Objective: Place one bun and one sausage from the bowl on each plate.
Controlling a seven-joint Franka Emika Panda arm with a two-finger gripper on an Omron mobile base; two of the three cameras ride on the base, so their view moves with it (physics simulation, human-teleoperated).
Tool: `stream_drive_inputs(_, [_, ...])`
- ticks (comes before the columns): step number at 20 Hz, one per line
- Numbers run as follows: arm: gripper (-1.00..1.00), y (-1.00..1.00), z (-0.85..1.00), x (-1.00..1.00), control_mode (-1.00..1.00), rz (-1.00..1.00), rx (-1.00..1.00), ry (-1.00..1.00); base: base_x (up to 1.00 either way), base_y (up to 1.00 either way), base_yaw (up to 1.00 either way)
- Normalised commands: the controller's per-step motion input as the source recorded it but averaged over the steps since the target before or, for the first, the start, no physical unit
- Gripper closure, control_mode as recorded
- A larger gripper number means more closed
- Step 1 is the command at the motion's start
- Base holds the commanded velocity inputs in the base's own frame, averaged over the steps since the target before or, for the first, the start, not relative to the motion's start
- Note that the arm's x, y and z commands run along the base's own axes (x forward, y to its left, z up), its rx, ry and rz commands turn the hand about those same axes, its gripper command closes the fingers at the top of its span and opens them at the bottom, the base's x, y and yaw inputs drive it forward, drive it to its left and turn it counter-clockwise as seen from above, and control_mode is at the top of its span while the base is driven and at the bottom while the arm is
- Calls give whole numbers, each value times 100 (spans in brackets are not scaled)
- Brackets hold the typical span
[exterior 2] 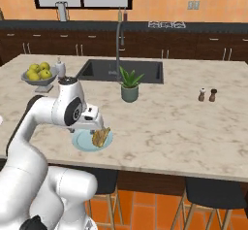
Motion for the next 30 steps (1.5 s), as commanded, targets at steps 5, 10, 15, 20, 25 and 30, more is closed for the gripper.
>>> stream_drive_inputs(5, [-100,3,35,-30,-100,0,0,-4,0,0,0])
stream_drive_inputs(10, [-100,0,0,0,100,0,0,0,-71,33,-1])
stream_drive_inputs(15, [-100,0,0,0,100,0,0,0,-27,100,0])
stream_drive_inputs(20, [-100,0,0,0,100,0,0,0,0,100,0])
stream_drive_inputs(25, [-100,0,0,0,100,0,0,0,15,100,0])
stream_drive_inputs(30, [-100,0,0,0,100,0,0,0,36,96,-3])
